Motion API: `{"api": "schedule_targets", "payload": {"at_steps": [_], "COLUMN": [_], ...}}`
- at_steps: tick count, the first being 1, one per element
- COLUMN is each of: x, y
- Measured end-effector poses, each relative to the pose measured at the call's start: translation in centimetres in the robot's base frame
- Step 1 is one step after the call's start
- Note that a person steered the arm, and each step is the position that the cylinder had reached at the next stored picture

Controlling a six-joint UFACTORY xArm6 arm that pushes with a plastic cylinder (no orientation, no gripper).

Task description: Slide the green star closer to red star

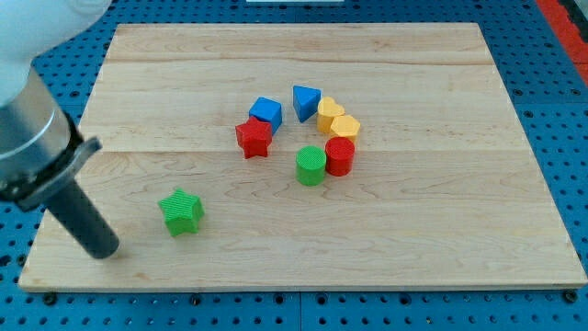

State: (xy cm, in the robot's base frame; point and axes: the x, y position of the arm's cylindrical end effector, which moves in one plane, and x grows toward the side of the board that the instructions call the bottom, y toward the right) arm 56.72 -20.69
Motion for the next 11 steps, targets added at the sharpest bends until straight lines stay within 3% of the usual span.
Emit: {"api": "schedule_targets", "payload": {"at_steps": [2, 4, 5, 7, 9, 10, 11], "x": [-5.8, -1.7, -1.7, -8.4, -0.3, 0.9, -1.5], "y": [9.8, 5.1, 9.0, 14.5, 13.4, 16.0, 17.3]}}
